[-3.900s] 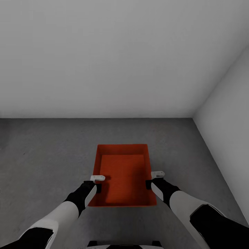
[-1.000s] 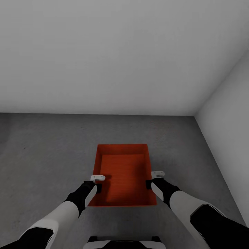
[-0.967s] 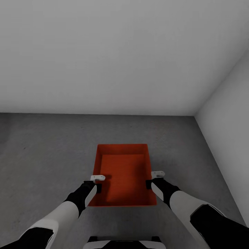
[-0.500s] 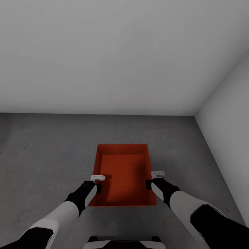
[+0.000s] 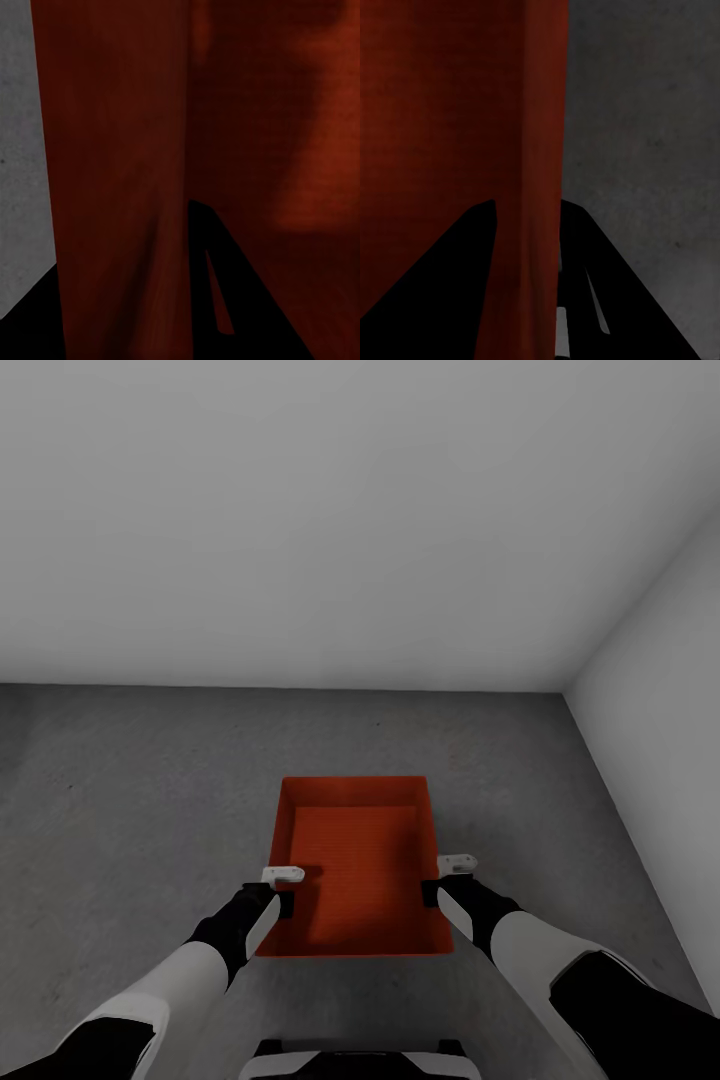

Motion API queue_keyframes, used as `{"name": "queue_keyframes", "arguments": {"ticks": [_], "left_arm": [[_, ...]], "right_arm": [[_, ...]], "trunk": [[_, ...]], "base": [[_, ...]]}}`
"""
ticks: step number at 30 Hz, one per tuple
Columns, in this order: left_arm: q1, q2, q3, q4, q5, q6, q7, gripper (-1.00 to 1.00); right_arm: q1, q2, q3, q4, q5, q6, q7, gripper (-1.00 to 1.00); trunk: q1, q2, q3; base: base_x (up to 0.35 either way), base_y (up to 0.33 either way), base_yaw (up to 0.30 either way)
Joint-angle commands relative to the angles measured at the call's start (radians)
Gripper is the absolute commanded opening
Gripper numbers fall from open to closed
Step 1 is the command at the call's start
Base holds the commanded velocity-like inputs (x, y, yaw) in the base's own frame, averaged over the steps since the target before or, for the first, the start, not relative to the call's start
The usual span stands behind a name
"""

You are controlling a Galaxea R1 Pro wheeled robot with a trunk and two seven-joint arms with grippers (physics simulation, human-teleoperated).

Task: Move the two storage containers from the living room to the garage. In the garage, place one container on the floor and stack the other container on top of it (either order is fine).

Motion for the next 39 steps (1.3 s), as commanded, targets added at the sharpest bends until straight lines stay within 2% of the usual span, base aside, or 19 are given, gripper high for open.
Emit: {"name": "queue_keyframes", "arguments": {"ticks": [1,20,29,39], "left_arm": [[0.000,0.009,-0.028,-0.005,0.015,0.002,0.010,-1.00],[0.000,0.008,-0.028,-0.005,0.015,0.004,0.012,-1.00],[0.000,0.006,-0.028,-0.006,0.015,0.002,0.014,-1.00],[0.000,0.007,-0.028,-0.006,0.015,0.001,0.015,-1.00]], "right_arm": [[0.000,-0.001,0.019,-0.001,-0.048,0.013,-0.006,-1.00],[0.000,-0.001,0.020,-0.001,-0.048,0.013,-0.007,-1.00],[0.000,-0.001,0.020,-0.001,-0.048,0.013,-0.007,-1.00],[0.000,-0.001,0.020,-0.001,-0.048,0.013,-0.007,-1.00]], "trunk": [[0.001,-0.002,-0.002],[0.001,-0.002,-0.002],[0.001,-0.002,-0.002],[0.001,-0.002,-0.002]], "base": [[0.000,0.000,0.000],[0.001,0.000,0.000],[0.189,0.000,0.000],[0.019,0.000,0.000]]}}
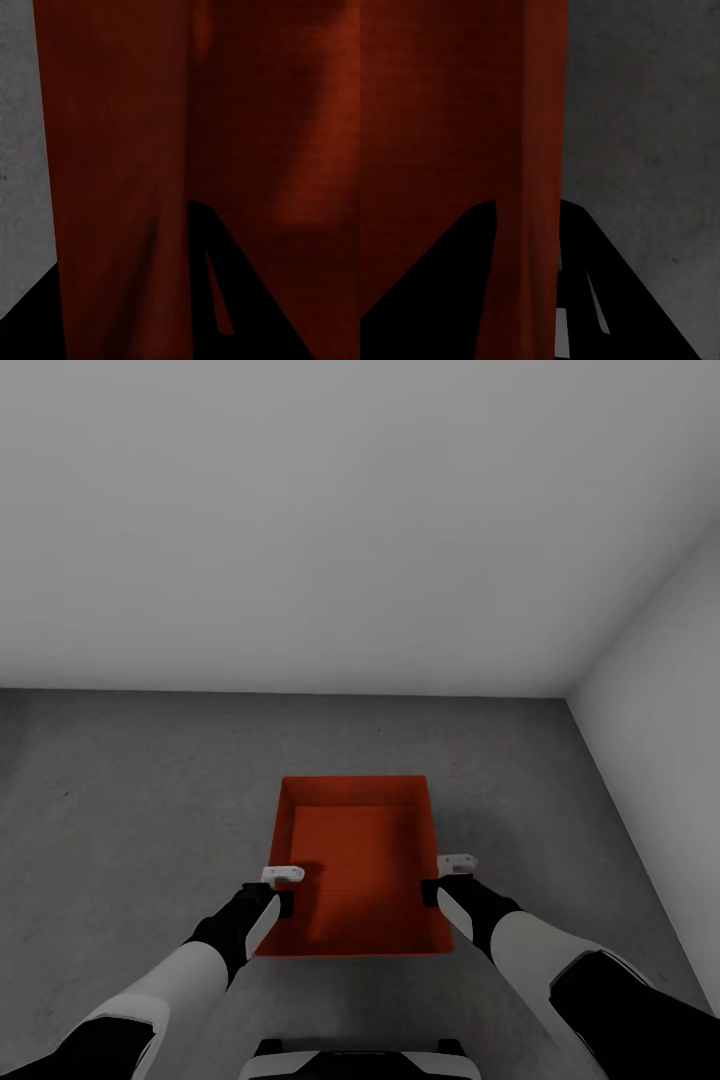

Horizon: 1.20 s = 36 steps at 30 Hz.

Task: Move the two storage containers from the living room to the garage. In the garage, place one container on the floor and stack the other container on top of it (either order is fine).

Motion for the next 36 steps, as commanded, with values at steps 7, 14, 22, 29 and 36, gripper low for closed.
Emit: {"name": "queue_keyframes", "arguments": {"ticks": [7,14,22,29,36], "left_arm": [[-0.001,0.005,-0.021,-0.005,0.004,0.004,0.011,-1.00],[-0.001,0.005,-0.021,-0.005,0.004,0.004,0.008,-1.00],[-0.001,0.006,-0.021,-0.005,0.004,0.003,0.009,-1.00],[-0.001,0.006,-0.021,-0.005,0.004,0.003,0.010,-1.00],[-0.001,0.006,-0.021,-0.005,0.004,0.003,0.009,-1.00]], "right_arm": [[0.000,-0.001,0.015,0.000,-0.043,0.017,-0.006,-1.00],[0.000,-0.001,0.015,0.000,-0.043,0.017,-0.005,-1.00],[0.000,-0.001,0.015,0.000,-0.043,0.017,-0.005,-1.00],[0.000,-0.001,0.015,0.000,-0.043,0.017,-0.006,-1.00],[0.000,0.002,0.015,0.000,-0.043,0.018,-0.005,-1.00]], "trunk": [[0.001,-0.002,-0.001],[0.001,-0.002,-0.001],[0.001,-0.002,-0.001],[0.001,-0.002,-0.001],[0.001,-0.002,-0.001]], "base": [[0.000,0.000,0.000],[0.161,0.067,0.000],[0.152,0.073,0.000],[0.008,0.003,-0.002],[0.000,0.000,-0.155]]}}
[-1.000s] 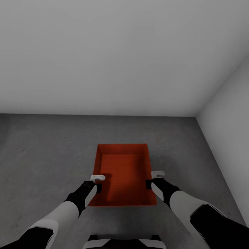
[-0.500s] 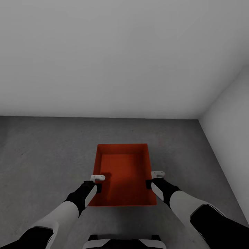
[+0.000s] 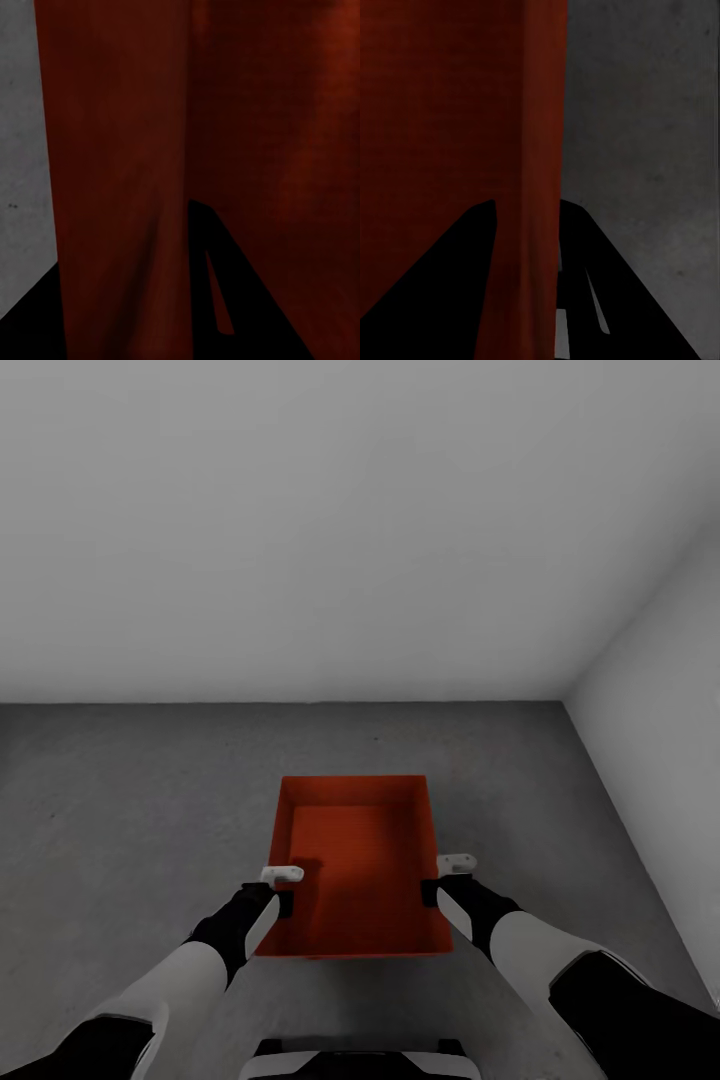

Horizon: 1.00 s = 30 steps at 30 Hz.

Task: Move the two storage containers from the living room to the garage. In the garage, place one container on the floor and stack the other container on top of it (either order is fine).

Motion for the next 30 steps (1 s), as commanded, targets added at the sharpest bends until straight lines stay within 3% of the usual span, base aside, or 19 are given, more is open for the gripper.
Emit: {"name": "queue_keyframes", "arguments": {"ticks": [1,7,30], "left_arm": [[0.000,0.004,-0.019,-0.006,-0.001,0.005,0.011,-1.00],[0.000,0.004,-0.019,-0.006,-0.001,0.005,0.011,-1.00],[0.000,0.004,-0.019,-0.006,-0.001,0.005,0.013,-1.00]], "right_arm": [[0.000,0.000,0.022,-0.001,-0.050,0.021,-0.003,-1.00],[0.000,-0.001,0.022,-0.001,-0.050,0.021,-0.002,-1.00],[0.000,-0.001,0.022,-0.001,-0.050,0.021,-0.002,-1.00]], "trunk": [[0.001,-0.002,-0.001],[0.001,-0.002,-0.001],[0.001,-0.002,-0.001]], "base": [[0.000,0.000,-0.226],[0.000,0.000,-0.168],[0.000,0.000,-0.004]]}}
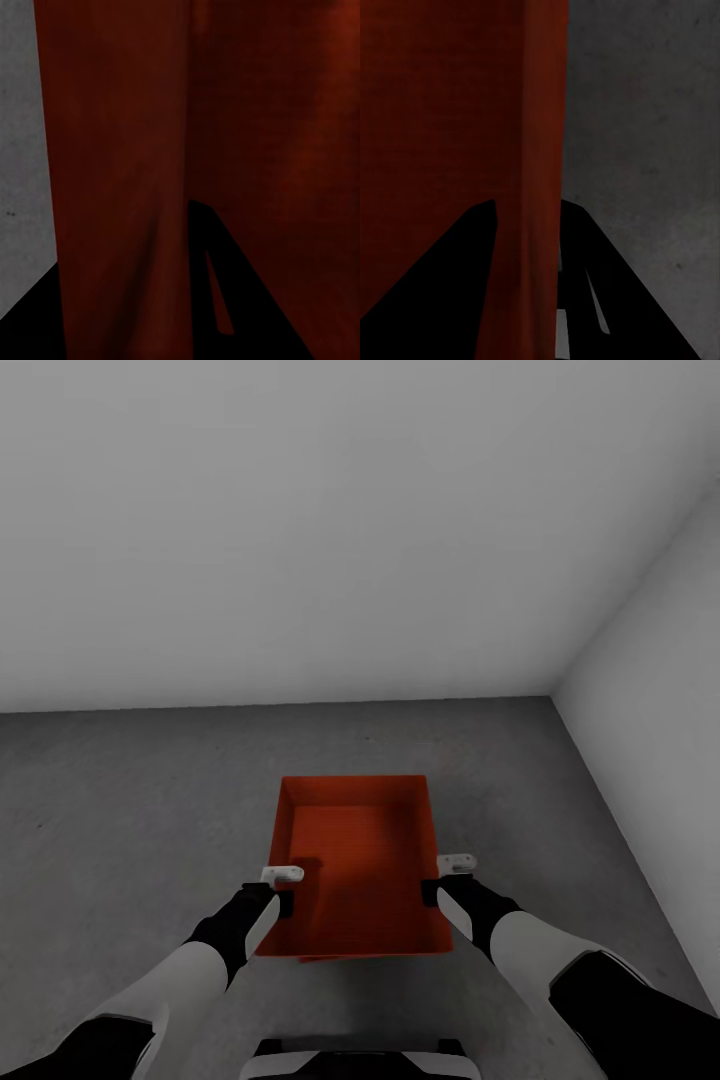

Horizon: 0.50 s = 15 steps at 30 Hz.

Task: Move the two storage containers from the living room to the garage. In the garage, place one container on the floor and stack the other container on top of it (either order is fine).

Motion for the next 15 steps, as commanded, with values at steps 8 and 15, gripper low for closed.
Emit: {"name": "queue_keyframes", "arguments": {"ticks": [8,15], "left_arm": [[-0.001,0.004,-0.018,-0.005,-0.001,0.005,0.011,-1.00],[-0.001,0.004,-0.018,-0.005,-0.001,0.005,0.011,-1.00]], "right_arm": [[0.000,0.000,0.021,-0.001,-0.051,0.021,-0.006,-1.00],[0.000,0.001,0.022,-0.001,-0.051,0.021,-0.005,-1.00]], "trunk": [[0.001,-0.002,-0.001],[0.001,-0.002,-0.001]], "base": [[0.000,0.000,-0.033],[0.000,0.000,-0.080]]}}
